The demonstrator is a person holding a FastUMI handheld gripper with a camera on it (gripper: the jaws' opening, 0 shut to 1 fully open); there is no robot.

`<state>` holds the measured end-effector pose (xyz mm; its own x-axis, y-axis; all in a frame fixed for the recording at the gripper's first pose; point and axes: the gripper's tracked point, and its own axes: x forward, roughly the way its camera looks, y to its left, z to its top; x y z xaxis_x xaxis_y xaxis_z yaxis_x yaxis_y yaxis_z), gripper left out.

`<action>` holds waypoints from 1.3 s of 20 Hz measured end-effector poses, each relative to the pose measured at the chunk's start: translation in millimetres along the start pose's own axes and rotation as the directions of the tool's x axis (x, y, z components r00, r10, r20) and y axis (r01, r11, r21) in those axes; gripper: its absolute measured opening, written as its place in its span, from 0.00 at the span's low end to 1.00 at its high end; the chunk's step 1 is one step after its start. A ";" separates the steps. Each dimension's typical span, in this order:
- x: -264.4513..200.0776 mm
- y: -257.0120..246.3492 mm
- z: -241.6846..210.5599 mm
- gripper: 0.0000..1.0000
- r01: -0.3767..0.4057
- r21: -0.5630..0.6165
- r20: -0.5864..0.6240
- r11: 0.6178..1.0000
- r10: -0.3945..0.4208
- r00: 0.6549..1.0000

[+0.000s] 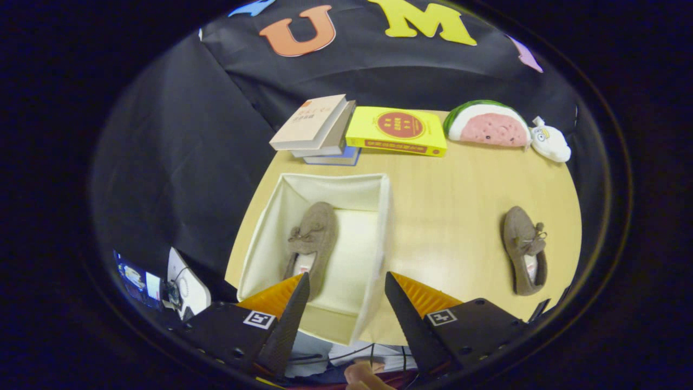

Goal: Open the storage box then place both shoes into the box .Put the left shoe in first, then the right shoe, with the right side of both shoes facing outward in a uniform manner.

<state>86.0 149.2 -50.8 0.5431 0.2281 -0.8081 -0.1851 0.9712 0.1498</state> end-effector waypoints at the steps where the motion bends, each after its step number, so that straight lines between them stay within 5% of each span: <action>1: -2.5 -16.9 1.8 0.86 0.014 0.018 0.004 1.000 -0.014 1.000; 7: -1.1 -143.5 -2.4 0.86 0.118 0.096 -0.029 0.988 -0.116 0.993; 16: 19.9 -307.1 -34.2 0.86 0.278 0.030 -0.135 0.960 -0.272 0.953; 20: 24.4 -352.4 -50.9 0.86 0.363 -0.124 -0.162 0.924 -0.380 0.911; 26: 34.6 -369.8 -46.0 0.85 0.395 -0.039 -0.205 0.918 -0.394 0.896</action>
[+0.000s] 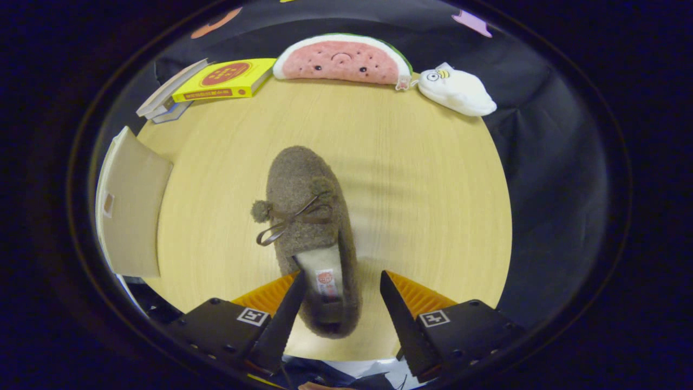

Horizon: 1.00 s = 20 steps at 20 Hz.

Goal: Open the storage box then place both shoes into the box .Put the left shoe in first, then the right shoe, with the right side of both shoes facing outward in a uniform manner.

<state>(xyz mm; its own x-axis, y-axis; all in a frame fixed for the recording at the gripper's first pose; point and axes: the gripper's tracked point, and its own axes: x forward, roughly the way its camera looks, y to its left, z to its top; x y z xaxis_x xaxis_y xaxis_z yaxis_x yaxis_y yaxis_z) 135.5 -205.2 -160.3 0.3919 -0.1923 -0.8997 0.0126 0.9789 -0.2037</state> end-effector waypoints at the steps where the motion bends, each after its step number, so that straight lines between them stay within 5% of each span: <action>1: 0.2 -0.5 2.6 0.84 0.006 -0.004 0.006 1.000 -0.006 1.000; 4: 5.9 -26.9 6.7 0.78 0.124 -0.010 0.007 0.992 -0.124 0.992; 7: 19.5 -23.7 2.5 0.76 0.087 0.014 -0.029 0.996 -0.086 0.996; 10: 32.9 -14.7 -0.8 0.63 0.013 0.064 -0.059 0.998 -0.009 0.998; 13: 32.7 -1.0 -2.2 0.26 -0.046 0.077 -0.069 0.996 0.051 0.996; 16: 32.1 0.3 -3.2 0.12 -0.036 0.122 -0.060 0.992 0.044 0.997; 17: 25.0 1.9 -0.6 0.01 -0.059 0.172 -0.069 0.983 0.072 0.995; 20: 16.4 14.5 -3.0 0.00 -0.150 0.243 -0.063 0.958 0.170 0.984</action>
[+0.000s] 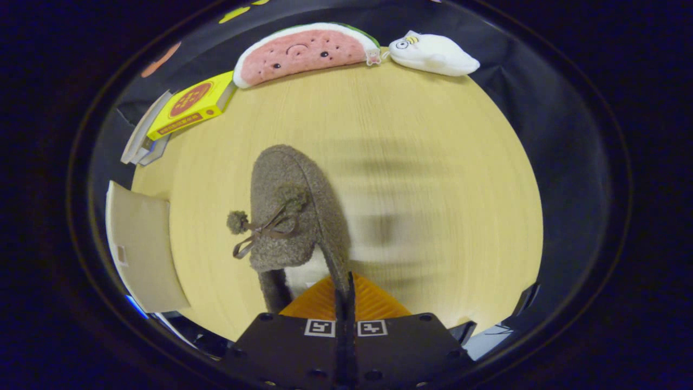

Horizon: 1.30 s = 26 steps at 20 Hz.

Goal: Open the storage box then place both shoes into the box .Put the left shoe in first, then the right shoe, with the right side of both shoes facing outward in a uniform manner.

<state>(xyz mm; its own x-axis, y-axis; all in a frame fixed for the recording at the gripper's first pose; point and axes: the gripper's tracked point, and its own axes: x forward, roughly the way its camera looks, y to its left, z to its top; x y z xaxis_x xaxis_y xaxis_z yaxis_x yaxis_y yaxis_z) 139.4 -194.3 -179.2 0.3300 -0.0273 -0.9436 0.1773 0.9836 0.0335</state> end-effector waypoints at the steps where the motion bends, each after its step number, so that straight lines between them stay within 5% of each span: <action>1: -5.6 0.2 -0.9 0.00 -0.010 0.014 0.004 1.000 0.010 1.000; 9: -99.6 54.2 -10.1 0.00 -0.140 -0.011 0.126 0.990 0.140 0.982; 14: -162.7 133.1 -23.9 0.00 -0.294 -0.026 0.196 0.955 0.294 0.936; 20: -230.3 225.2 -57.5 0.00 -0.358 -0.105 0.275 0.928 0.373 0.886; 26: -212.5 311.4 -83.5 0.00 -0.389 -0.137 0.221 0.911 0.411 0.885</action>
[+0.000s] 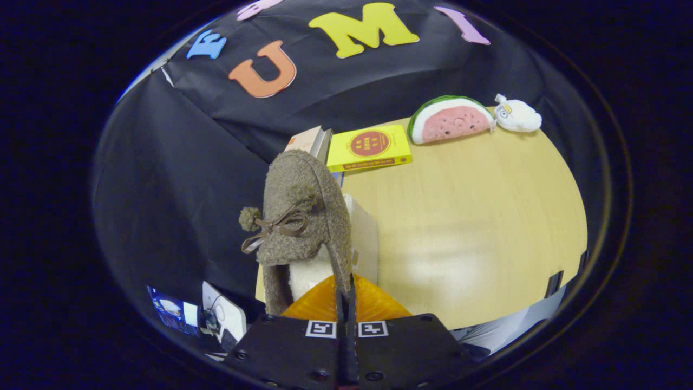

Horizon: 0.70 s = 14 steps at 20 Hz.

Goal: Open the storage box then place both shoes into the box .Put the left shoe in first, then the right shoe, with the right side of both shoes facing outward in a uniform manner.

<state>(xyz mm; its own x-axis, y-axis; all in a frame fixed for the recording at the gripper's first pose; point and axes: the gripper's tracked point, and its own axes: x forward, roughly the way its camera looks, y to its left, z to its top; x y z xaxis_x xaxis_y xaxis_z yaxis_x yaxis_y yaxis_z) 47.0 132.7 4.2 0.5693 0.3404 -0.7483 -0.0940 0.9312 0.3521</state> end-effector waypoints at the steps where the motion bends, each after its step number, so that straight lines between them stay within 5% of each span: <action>1: 13.7 7.7 -4.6 0.00 0.001 0.009 -0.014 1.000 0.000 1.000; 5: 67.7 27.3 -25.3 0.00 -0.004 0.038 -0.090 0.999 0.008 0.996; 14: 126.7 13.8 -26.3 0.00 0.140 -0.012 -0.046 0.990 -0.140 0.989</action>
<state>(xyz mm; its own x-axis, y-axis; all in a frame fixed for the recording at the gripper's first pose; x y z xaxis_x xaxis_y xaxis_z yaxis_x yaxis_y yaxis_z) 96.4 192.1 -100.5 0.5389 0.2123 -0.8152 -0.0235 0.9711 0.2373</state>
